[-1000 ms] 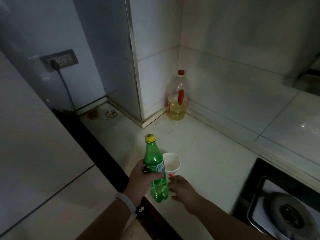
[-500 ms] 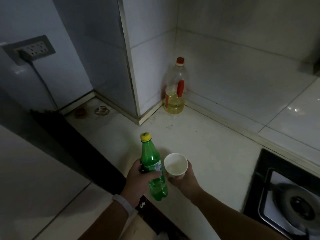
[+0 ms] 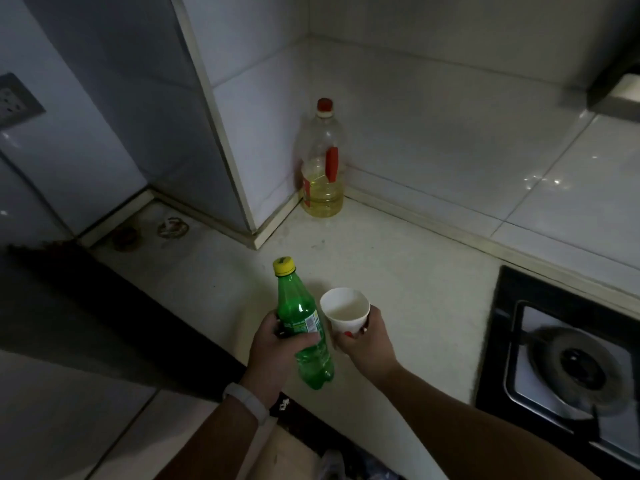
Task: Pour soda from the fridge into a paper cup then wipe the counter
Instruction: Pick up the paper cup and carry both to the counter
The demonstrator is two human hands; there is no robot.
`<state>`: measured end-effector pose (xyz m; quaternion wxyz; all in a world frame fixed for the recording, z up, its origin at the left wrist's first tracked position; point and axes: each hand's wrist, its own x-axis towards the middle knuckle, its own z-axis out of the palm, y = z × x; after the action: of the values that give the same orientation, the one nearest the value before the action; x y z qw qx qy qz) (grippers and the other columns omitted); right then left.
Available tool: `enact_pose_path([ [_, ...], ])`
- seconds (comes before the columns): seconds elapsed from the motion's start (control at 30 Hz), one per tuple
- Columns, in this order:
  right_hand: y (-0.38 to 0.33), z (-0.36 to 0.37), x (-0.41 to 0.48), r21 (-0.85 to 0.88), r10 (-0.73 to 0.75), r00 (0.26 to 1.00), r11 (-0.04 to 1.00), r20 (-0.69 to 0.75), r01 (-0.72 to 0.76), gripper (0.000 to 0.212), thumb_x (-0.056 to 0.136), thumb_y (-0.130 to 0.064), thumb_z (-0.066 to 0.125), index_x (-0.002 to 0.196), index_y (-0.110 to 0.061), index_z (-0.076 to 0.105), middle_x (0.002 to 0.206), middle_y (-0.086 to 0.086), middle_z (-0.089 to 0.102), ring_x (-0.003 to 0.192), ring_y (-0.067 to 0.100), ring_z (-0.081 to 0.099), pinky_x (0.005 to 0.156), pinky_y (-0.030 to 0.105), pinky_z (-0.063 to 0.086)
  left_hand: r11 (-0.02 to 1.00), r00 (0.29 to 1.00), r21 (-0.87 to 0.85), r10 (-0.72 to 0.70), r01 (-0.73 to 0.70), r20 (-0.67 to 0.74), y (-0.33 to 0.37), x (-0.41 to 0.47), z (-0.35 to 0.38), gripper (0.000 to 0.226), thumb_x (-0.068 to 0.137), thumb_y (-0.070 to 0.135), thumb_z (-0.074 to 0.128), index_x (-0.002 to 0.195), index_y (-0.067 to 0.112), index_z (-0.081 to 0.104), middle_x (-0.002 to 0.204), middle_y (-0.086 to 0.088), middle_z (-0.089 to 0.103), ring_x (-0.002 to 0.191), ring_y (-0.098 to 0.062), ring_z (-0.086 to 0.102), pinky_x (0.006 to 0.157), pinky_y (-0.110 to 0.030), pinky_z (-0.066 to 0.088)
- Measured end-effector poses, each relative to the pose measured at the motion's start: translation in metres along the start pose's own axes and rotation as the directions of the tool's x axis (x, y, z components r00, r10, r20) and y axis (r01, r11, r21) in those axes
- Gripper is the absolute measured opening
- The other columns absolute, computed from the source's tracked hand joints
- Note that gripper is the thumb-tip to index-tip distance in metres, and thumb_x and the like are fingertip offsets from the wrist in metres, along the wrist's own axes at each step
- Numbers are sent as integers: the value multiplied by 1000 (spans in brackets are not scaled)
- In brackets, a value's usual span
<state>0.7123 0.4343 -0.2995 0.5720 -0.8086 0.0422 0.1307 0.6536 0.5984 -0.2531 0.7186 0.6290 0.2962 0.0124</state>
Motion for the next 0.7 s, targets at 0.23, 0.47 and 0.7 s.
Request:
enact_pose_path([
  [0.23,3,-55,-9,56,56,984,997,-169,-47,60,69,-26,86,115,-26,48,108,-2,61,89,10,65,62,24,57,1000,988,29,-4,-1,158,10,3,39,52,51,11,83,101,13,68,95,-10,75,93,-32,71,89,-57,55],
  [0.47,24,-129,-45,173,148,935,980,-323,-96,52,76,-10,80,114,-22,47,102,-5,62,83,-2,63,57,11,49,994,923,113,-32,-13,385,3,-1,103,58,47,16,85,102,14,68,97,-9,75,94,-31,71,88,-55,55],
  [0.7,58,-206,-96,267,235,851,957,-470,-117,62,76,-24,82,123,-27,42,112,-6,62,99,9,62,72,18,51,971,819,233,-87,-58,567,-6,-43,187,61,44,19,87,101,17,68,96,-8,76,93,-32,71,86,-53,57],
])
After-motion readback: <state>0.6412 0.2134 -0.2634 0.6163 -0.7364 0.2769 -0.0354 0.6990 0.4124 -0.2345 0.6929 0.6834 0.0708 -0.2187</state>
